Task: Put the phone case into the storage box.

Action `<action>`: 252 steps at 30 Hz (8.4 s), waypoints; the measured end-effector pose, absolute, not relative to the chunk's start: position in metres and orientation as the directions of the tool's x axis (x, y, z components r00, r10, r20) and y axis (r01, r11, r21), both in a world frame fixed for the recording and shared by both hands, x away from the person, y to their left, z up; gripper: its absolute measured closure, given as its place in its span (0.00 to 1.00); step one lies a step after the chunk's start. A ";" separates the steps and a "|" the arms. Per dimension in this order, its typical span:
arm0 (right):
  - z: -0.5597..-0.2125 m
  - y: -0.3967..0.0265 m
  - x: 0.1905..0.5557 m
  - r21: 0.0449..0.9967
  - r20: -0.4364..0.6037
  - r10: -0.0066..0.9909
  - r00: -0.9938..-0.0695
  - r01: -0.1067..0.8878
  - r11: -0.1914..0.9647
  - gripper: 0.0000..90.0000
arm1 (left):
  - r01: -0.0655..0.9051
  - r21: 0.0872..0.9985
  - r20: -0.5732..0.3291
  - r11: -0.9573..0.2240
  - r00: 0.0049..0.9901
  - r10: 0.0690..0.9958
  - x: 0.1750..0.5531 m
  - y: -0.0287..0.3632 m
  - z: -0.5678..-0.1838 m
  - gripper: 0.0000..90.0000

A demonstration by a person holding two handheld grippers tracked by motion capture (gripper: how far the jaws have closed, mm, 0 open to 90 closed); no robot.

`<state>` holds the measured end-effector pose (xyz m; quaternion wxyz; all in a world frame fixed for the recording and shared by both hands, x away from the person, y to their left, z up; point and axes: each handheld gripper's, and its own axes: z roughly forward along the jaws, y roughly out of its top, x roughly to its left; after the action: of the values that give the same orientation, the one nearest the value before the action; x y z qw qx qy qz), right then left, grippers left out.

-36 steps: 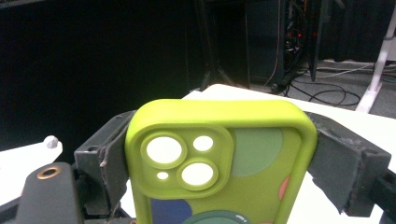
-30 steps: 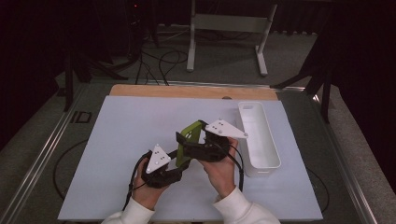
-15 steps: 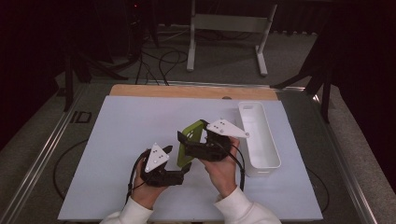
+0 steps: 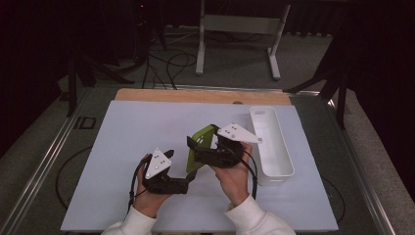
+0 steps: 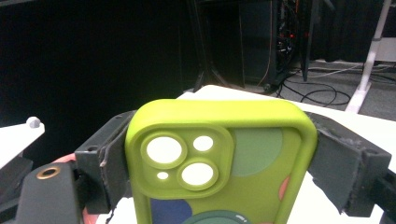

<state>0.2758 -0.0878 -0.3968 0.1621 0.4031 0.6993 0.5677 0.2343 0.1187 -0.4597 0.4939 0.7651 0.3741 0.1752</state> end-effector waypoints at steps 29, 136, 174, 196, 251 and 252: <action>-0.388 -0.099 0.289 0.928 0.213 0.778 -0.591 0.372 0.030 0.17 | 0.385 0.895 -0.085 -0.224 0.641 0.762 0.238 0.140 -0.455 0.01; -0.358 -0.173 0.381 0.925 0.117 0.914 -0.387 0.377 0.042 0.18 | 0.374 0.899 -0.083 -0.228 0.657 0.750 0.237 0.144 -0.450 0.01; -0.374 -0.212 0.421 0.914 0.090 0.964 -0.250 0.405 0.019 0.17 | 0.374 0.900 -0.086 -0.224 0.655 0.751 0.237 0.146 -0.450 0.01; -0.384 -0.236 0.445 0.901 0.088 0.982 -0.169 0.433 -0.006 0.17 | 0.373 0.904 -0.094 -0.211 0.652 0.752 0.236 0.149 -0.449 0.01; -0.451 -0.250 0.464 0.833 0.022 0.998 -0.051 0.553 0.010 0.17 | 0.369 0.908 -0.101 -0.199 0.653 0.751 0.236 0.152 -0.447 0.01; -0.452 -0.249 0.464 0.832 0.017 0.998 -0.052 0.555 0.015 0.17 | 0.369 0.908 -0.100 -0.199 0.653 0.751 0.236 0.152 -0.447 0.01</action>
<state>0.4640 -0.2493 -0.4523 0.3193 0.6099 0.6369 0.3472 0.2363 0.1515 -0.4469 0.5115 0.7515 0.3725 0.1868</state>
